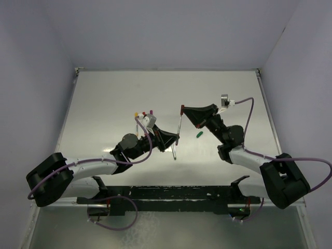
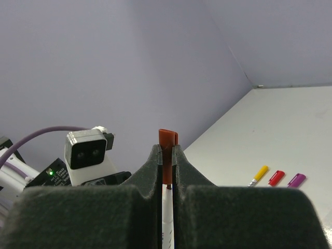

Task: Insert the pens into the pen caps

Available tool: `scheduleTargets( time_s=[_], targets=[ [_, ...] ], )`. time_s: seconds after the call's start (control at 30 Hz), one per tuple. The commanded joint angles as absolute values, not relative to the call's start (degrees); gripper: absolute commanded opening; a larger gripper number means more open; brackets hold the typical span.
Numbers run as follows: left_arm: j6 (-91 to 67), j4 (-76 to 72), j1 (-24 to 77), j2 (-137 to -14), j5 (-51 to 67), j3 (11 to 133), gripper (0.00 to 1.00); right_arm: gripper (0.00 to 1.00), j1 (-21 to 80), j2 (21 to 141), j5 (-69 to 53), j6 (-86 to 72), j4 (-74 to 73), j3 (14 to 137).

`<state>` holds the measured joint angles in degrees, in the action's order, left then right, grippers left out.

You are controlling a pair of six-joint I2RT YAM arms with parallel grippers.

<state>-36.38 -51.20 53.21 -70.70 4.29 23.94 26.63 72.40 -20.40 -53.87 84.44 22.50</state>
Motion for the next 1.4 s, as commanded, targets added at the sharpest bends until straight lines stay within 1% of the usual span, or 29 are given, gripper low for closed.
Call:
scheduleTargets(
  time_s=[0.0, 0.5, 1.07, 1.2, 1.37],
  targets=[
    [-35.6, -52.9, 53.1, -69.6, 4.1, 24.4, 0.0, 0.0, 27.0, 72.8, -20.1, -54.3, 89.1, 24.9],
    [-34.1, -53.0, 53.1, -68.0, 2.3, 25.2, 0.0, 0.0, 27.6, 73.1, -21.1, -54.2, 88.2, 23.6],
    [-31.6, -54.2, 53.1, -69.1, -0.5, 28.9, 0.0, 0.0, 30.0, 78.4, -28.2, -54.9, 86.4, 21.4],
    [-29.4, -53.9, 53.1, -68.1, -2.6, 30.4, 0.0, 0.0, 30.6, 78.3, -30.1, -52.9, 83.4, 21.6],
    [-25.7, -52.4, 53.1, -66.5, -5.5, 32.7, 0.0, 0.0, 31.4, 76.3, -29.9, -48.2, 75.5, 21.8]
  ],
)
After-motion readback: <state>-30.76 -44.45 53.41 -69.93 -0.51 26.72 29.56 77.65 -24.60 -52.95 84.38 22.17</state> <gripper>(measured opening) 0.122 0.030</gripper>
